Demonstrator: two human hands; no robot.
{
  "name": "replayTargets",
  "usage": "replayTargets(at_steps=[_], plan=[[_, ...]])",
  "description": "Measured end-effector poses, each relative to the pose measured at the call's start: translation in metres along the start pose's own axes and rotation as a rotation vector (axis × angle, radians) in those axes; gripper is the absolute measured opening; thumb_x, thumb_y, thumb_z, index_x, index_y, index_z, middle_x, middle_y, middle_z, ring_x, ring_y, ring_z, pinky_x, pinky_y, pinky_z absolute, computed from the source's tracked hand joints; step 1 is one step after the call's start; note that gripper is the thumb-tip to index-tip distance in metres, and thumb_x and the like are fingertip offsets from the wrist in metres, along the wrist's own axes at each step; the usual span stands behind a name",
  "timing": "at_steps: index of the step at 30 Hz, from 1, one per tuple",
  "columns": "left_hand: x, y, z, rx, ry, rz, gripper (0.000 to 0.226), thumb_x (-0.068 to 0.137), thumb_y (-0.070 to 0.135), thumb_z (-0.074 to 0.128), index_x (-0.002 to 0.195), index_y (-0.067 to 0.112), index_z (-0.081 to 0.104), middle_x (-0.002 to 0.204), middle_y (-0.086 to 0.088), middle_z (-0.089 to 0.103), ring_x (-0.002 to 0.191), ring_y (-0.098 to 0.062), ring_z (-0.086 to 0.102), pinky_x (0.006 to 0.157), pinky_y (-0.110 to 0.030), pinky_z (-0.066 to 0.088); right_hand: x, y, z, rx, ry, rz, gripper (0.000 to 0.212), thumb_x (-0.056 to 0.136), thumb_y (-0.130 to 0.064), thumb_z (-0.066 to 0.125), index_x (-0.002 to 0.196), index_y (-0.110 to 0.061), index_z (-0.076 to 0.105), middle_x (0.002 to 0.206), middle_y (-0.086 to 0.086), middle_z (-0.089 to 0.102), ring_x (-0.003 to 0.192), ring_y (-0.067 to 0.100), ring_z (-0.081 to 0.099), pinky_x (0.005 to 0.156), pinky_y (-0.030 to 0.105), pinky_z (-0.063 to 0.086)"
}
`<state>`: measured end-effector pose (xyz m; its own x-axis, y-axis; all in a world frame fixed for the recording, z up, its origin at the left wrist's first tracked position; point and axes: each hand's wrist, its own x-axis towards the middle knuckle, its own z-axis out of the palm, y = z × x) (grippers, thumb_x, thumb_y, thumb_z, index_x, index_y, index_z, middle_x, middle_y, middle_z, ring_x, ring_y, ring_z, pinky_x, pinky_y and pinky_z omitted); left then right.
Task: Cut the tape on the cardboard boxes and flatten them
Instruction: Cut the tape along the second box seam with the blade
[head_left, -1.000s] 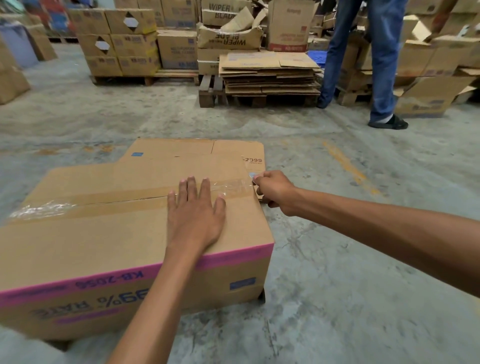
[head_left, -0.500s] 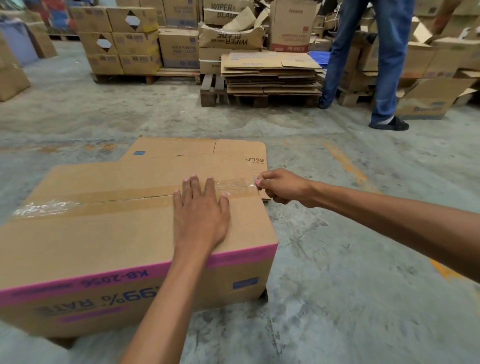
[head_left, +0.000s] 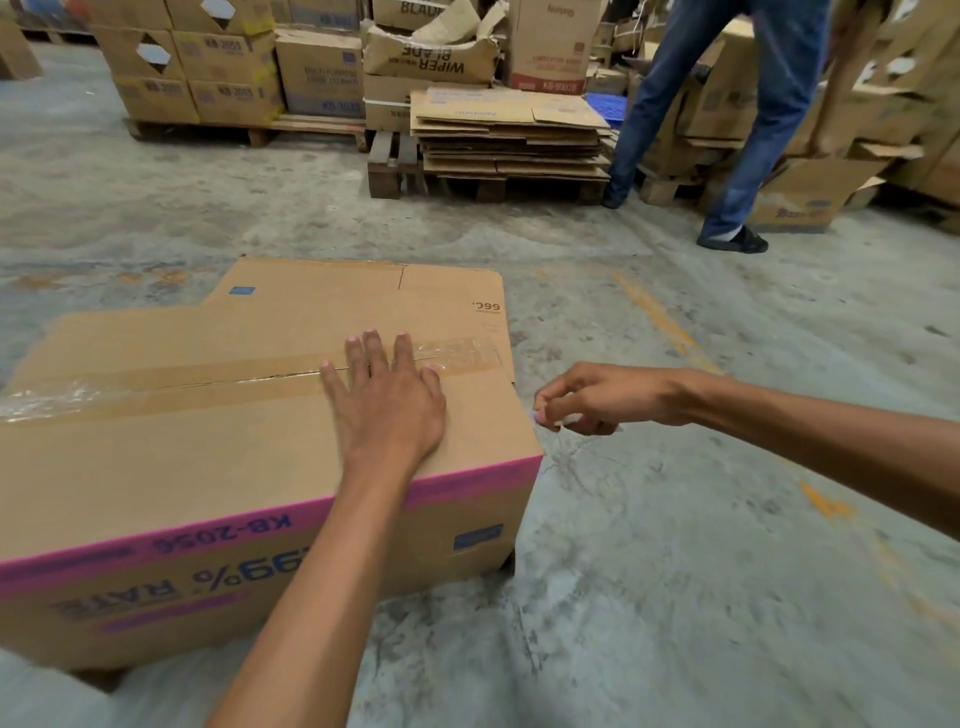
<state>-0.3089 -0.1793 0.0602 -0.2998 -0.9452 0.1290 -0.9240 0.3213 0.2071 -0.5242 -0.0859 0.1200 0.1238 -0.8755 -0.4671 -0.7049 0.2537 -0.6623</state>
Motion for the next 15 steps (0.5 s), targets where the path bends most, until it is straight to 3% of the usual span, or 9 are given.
replayTargets(at_steps=[4,6,9,12,15], plan=[[0.002,0.003,0.001,0.019,-0.013,-0.014,0.063,0.101,0.043,0.014,0.159,0.018,0.011,0.166,-0.014,0.003,0.152,-0.032,-0.002,0.119,-0.06,-0.001,-0.031,0.016,0.019,0.001,0.217,0.012,0.031,0.094,-0.026,0.056,0.07,-0.007,0.058,0.063,0.003,0.041,0.055,0.015,0.032,0.052,0.027,0.027],[0.003,0.005,0.0,0.031,-0.023,-0.021,0.063,0.101,0.043,0.013,0.159,0.018,0.009,0.165,-0.014,0.002,0.152,-0.032,-0.003,0.119,-0.06,-0.001,-0.036,0.027,0.028,-0.002,0.353,0.029,0.03,0.093,-0.026,0.058,0.071,-0.006,0.064,0.06,-0.004,0.051,0.052,0.012,0.038,0.052,0.024,0.031],[0.002,0.011,-0.002,0.045,-0.039,-0.028,0.064,0.101,0.043,0.013,0.159,0.018,0.008,0.165,-0.015,0.001,0.152,-0.033,-0.003,0.119,-0.06,-0.001,-0.027,0.05,0.045,-0.076,0.541,0.095,0.024,0.093,-0.03,0.058,0.076,-0.019,0.071,0.055,-0.01,0.059,0.053,0.007,0.052,0.057,0.025,0.04],[-0.001,0.018,-0.002,0.034,-0.046,-0.02,0.064,0.101,0.043,0.014,0.159,0.018,0.009,0.165,-0.015,0.002,0.152,-0.033,-0.002,0.119,-0.06,-0.001,-0.008,0.087,0.081,-0.248,0.619,0.183,0.023,0.098,-0.024,0.05,0.101,-0.022,0.073,0.086,0.005,0.071,0.085,0.026,0.068,0.073,0.032,0.048],[-0.002,0.017,-0.002,0.036,-0.063,-0.011,0.064,0.101,0.044,0.014,0.159,0.018,0.009,0.165,-0.015,0.002,0.152,-0.033,-0.002,0.119,-0.06,-0.001,0.011,0.129,0.142,-0.372,0.54,0.316,0.041,0.099,-0.016,0.041,0.136,-0.018,0.059,0.121,0.017,0.065,0.11,0.035,0.06,0.09,0.036,0.048]])
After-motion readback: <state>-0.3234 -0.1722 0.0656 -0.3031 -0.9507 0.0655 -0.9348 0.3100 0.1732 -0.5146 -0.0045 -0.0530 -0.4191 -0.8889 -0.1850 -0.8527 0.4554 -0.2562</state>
